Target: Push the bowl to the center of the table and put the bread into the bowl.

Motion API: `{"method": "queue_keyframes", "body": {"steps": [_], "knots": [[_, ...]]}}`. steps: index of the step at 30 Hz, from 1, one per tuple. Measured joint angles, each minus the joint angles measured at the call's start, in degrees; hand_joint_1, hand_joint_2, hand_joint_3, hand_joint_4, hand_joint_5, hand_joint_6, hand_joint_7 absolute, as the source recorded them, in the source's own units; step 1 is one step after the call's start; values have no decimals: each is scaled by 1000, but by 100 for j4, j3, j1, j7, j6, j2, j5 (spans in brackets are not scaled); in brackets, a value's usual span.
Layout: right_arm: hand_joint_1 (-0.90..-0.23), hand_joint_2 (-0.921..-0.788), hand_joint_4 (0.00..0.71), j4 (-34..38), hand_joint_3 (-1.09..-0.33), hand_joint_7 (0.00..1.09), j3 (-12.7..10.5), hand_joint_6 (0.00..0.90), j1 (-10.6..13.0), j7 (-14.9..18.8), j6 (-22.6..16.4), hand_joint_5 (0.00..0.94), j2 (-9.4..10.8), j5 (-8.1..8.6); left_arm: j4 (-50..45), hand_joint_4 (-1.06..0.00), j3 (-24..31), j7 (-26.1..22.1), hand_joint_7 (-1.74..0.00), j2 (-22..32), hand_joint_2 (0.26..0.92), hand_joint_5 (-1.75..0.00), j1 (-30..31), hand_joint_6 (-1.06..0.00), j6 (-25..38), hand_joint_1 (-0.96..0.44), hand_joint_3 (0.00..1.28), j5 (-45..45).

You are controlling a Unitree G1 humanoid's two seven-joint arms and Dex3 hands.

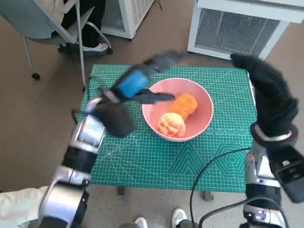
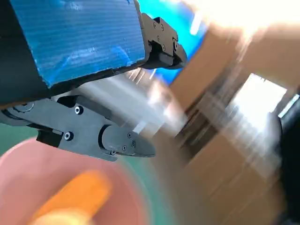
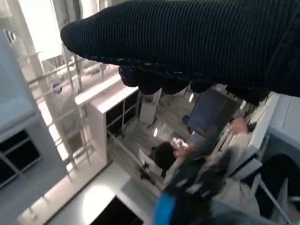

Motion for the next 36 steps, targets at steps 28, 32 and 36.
{"method": "queue_keyframes", "body": {"steps": [28,32,36], "knots": [[-576,-921,273,-339,-735,426,184,100,-500,-580,592,3,119,-338,-2093,-413,483,258,-774,-879,921,-10,1129,-148,35,-347,280,-1514],[-582,-921,277,-336,-737,418,190,104,-578,-577,643,4,105,-336,-2174,-409,511,244,-785,-907,921,-8,1152,-144,35,-373,279,-1604],[-579,-921,279,-337,-740,411,208,109,-619,-572,666,4,104,-337,-2210,-403,533,236,-794,-914,921,-4,1152,-139,35,-389,280,-1638]]}}
